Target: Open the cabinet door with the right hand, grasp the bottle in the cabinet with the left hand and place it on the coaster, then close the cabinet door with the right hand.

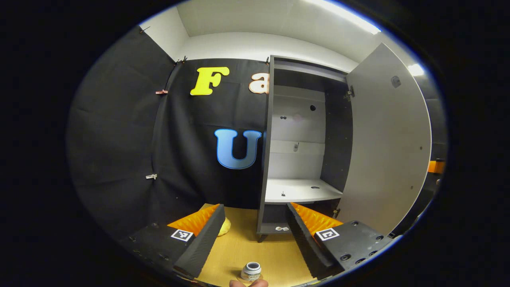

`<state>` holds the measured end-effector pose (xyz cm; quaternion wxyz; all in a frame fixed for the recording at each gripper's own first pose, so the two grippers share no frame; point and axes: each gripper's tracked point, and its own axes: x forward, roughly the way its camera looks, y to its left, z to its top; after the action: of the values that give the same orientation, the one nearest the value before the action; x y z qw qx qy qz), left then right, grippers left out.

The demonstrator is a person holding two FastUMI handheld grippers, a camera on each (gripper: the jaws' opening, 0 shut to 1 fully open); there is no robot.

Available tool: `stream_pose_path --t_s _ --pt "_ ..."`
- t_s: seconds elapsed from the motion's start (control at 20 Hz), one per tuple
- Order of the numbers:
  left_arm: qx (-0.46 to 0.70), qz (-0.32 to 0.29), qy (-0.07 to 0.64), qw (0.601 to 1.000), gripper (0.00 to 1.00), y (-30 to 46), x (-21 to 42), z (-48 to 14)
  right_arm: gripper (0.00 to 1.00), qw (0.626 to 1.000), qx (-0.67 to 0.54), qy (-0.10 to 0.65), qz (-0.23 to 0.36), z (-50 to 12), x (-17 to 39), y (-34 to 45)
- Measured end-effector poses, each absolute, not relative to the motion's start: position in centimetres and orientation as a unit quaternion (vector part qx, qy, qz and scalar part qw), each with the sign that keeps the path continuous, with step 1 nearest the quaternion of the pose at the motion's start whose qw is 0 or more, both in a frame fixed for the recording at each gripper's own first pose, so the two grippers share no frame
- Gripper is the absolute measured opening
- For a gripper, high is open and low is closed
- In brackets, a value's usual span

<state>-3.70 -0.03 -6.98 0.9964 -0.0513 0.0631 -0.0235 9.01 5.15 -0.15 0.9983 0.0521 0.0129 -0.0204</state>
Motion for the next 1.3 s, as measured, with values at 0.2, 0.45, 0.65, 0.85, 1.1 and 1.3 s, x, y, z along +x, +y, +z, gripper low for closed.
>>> stream_pose_path --t_s 0.2,0.45,0.65,0.85,1.1,1.3 --pt "-0.052 -0.029 0.059 0.997 0.96 0.8 -3.7 -6.9 0.95 0.998 0.056 0.011 -0.011 -0.2 9.1 8.3" --pt "-0.048 -0.029 0.053 0.997 0.96 1.9 -3.6 -6.6 0.95 0.997 0.072 0.012 0.004 -0.3 9.6 11.3" --pt "-0.044 -0.03 0.048 0.997 0.96 2.4 -3.7 -6.3 0.95 0.997 0.075 0.012 0.018 -0.2 10.0 13.7" --pt "-0.046 -0.031 0.047 0.997 0.96 2.8 -4.1 -6.1 0.96 0.997 0.073 0.011 0.038 -0.1 11.0 16.5" --pt "-0.046 -0.027 0.046 0.998 0.96 3.5 -4.1 -6.0 0.96 0.994 0.079 0.011 0.069 -0.1 12.5 20.7" --pt "-0.045 -0.026 0.042 0.998 0.95 3.8 -4.1 -5.7 0.97 0.991 0.084 0.01 0.107 0.5 13.0 24.4"
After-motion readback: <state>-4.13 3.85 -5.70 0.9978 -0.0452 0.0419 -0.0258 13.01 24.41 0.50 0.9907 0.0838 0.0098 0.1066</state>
